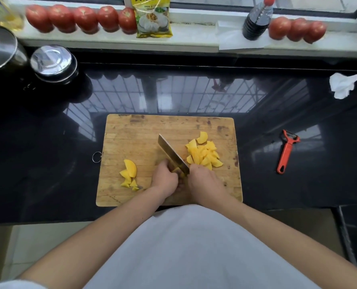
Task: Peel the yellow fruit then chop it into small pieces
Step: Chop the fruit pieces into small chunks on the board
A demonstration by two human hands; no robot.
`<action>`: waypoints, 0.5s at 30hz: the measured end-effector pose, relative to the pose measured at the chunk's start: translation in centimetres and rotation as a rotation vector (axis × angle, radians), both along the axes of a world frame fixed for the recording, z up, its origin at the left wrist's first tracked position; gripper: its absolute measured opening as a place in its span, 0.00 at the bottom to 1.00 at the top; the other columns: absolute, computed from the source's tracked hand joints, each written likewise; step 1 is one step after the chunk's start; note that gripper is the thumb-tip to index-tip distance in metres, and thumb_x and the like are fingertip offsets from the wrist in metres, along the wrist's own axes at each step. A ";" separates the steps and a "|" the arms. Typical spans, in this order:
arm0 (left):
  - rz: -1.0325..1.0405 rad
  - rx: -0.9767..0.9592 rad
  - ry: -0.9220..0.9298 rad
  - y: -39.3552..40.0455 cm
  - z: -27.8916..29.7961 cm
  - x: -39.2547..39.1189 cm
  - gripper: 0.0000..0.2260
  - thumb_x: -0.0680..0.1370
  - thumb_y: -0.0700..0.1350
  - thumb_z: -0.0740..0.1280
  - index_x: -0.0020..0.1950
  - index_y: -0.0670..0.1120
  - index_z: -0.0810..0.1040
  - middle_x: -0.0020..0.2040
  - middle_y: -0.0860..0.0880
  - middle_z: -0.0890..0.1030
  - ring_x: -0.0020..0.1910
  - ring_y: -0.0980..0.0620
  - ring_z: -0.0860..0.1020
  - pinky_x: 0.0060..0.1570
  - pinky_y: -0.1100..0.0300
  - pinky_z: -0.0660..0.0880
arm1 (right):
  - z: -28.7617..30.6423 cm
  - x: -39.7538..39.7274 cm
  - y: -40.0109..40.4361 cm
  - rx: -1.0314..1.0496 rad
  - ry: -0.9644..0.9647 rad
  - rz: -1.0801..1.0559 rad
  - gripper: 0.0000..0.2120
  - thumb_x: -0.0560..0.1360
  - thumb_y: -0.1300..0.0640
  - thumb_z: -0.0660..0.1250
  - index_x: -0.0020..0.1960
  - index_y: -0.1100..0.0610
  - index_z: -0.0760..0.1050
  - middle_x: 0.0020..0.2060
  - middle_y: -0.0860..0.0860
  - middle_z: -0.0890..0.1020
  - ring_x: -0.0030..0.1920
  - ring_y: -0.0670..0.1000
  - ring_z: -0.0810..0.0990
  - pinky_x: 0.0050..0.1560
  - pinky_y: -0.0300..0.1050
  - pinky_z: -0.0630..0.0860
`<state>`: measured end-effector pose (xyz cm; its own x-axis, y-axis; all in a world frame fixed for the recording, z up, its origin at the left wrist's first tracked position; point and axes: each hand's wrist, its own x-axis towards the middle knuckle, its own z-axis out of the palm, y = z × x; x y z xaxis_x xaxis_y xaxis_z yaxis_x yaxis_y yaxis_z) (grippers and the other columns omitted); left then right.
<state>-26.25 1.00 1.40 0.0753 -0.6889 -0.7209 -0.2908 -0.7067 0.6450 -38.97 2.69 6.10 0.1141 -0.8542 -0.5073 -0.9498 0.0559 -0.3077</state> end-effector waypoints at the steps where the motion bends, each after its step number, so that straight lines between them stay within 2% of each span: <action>1: 0.016 0.010 0.019 0.1 -0.2 0.0 0.03 0.84 0.39 0.64 0.57 0.46 0.72 0.48 0.37 0.84 0.38 0.44 0.85 0.37 0.50 0.85 | 0.0 -0.4 -0.4 -0.003 -0.011 -0.023 0.07 0.84 0.57 0.57 0.53 0.55 0.73 0.49 0.54 0.79 0.48 0.58 0.80 0.46 0.55 0.78; 3: 0.050 0.033 0.042 0.2 -0.5 -0.1 0.04 0.84 0.41 0.65 0.56 0.44 0.70 0.46 0.36 0.84 0.36 0.43 0.85 0.39 0.49 0.85 | -0.3 -2.0 -1.0 -0.001 0.005 -0.037 0.07 0.84 0.54 0.59 0.56 0.55 0.74 0.48 0.52 0.79 0.46 0.56 0.79 0.46 0.54 0.79; 7: 0.072 0.037 0.047 0.3 -1.1 -0.1 0.06 0.85 0.43 0.65 0.54 0.44 0.69 0.42 0.39 0.83 0.34 0.45 0.84 0.36 0.54 0.83 | 0.3 -5.8 -1.9 0.024 -0.032 -0.012 0.08 0.84 0.51 0.62 0.56 0.53 0.76 0.47 0.50 0.79 0.45 0.53 0.79 0.44 0.51 0.81; 10: 0.084 0.036 0.049 0.5 -1.1 -0.2 0.05 0.85 0.44 0.65 0.54 0.45 0.69 0.43 0.39 0.83 0.35 0.47 0.84 0.36 0.55 0.83 | 1.1 -7.3 -2.0 -0.029 -0.069 -0.001 0.06 0.83 0.51 0.64 0.51 0.52 0.77 0.43 0.48 0.78 0.42 0.50 0.78 0.40 0.47 0.79; 15: 0.091 0.021 0.030 0.7 -0.5 -0.5 0.04 0.85 0.44 0.64 0.54 0.48 0.70 0.46 0.40 0.85 0.41 0.43 0.87 0.42 0.51 0.86 | 1.5 -7.3 -0.9 -0.104 -0.148 -0.060 0.09 0.82 0.54 0.64 0.44 0.53 0.75 0.39 0.47 0.77 0.39 0.48 0.76 0.37 0.47 0.77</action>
<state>-26.71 1.69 0.86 0.1154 -0.6646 -0.7383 -0.2055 -0.7431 0.6368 -46.27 1.82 7.65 0.1278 -0.9088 -0.3971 -0.8898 0.0718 -0.4506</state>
